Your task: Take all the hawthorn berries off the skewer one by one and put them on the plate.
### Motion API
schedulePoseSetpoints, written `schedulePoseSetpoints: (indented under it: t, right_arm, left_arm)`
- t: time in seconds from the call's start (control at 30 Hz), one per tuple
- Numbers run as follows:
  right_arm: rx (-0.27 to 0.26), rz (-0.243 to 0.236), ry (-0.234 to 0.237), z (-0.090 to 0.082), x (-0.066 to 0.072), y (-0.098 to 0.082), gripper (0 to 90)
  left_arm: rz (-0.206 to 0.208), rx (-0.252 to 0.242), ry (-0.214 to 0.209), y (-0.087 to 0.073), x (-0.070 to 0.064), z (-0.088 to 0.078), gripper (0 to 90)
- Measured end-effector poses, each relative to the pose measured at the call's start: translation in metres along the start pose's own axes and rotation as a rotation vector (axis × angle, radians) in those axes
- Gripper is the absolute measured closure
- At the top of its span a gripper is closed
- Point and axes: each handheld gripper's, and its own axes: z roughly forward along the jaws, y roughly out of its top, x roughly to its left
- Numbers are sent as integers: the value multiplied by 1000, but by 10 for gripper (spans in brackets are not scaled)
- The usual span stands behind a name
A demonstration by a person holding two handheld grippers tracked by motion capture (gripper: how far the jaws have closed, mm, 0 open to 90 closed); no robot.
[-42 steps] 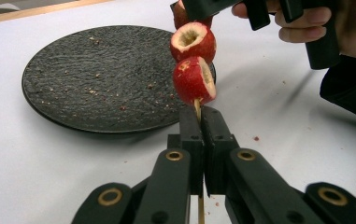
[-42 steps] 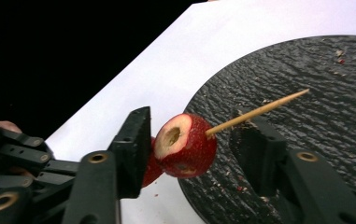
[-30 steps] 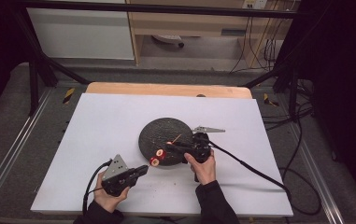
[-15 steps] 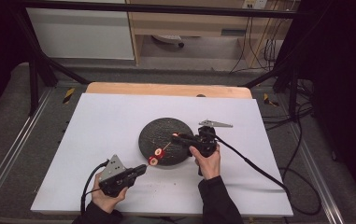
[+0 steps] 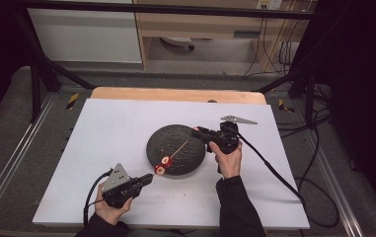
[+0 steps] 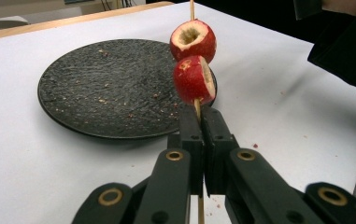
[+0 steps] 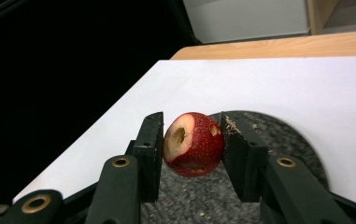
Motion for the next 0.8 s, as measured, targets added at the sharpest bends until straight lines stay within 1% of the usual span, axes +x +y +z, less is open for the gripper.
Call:
schedulePoseSetpoints:
  t: [0.13, 0.27, 0.37, 0.47, 0.5, 0.53, 0.7, 0.77, 0.8]
  right_arm:
    - [-1, -1, -23, 1, -5, 4, 619]
    - [11, 3, -26, 5, -8, 2, 618]
    - [41, 0, -36, 14, -12, -4, 619]
    - [63, 4, -40, 23, -14, -11, 618]
    - [63, 4, -40, 23, -14, -11, 618]
    - [80, 6, -41, 29, -16, -16, 618]
    - [129, 4, -50, 44, -19, -31, 619]
    - [149, 6, -53, 50, -20, -38, 619]
    - [149, 6, -53, 50, -20, -38, 619]
  left_arm:
    - [-7, -5, 7, 0, 3, -2, 881]
    - [-15, -7, 13, 0, 5, -3, 881]
    - [-21, -8, 24, 0, 7, -4, 881]
    - [-28, -4, 23, 0, 8, -3, 881]
    - [-28, -4, 23, 0, 8, -3, 881]
    - [-30, -5, 24, 0, 9, -3, 881]
    - [-35, -5, 26, -1, 10, -3, 881]
    - [-37, -3, 27, -1, 10, -3, 881]
    - [-37, -3, 27, -1, 10, -3, 881]
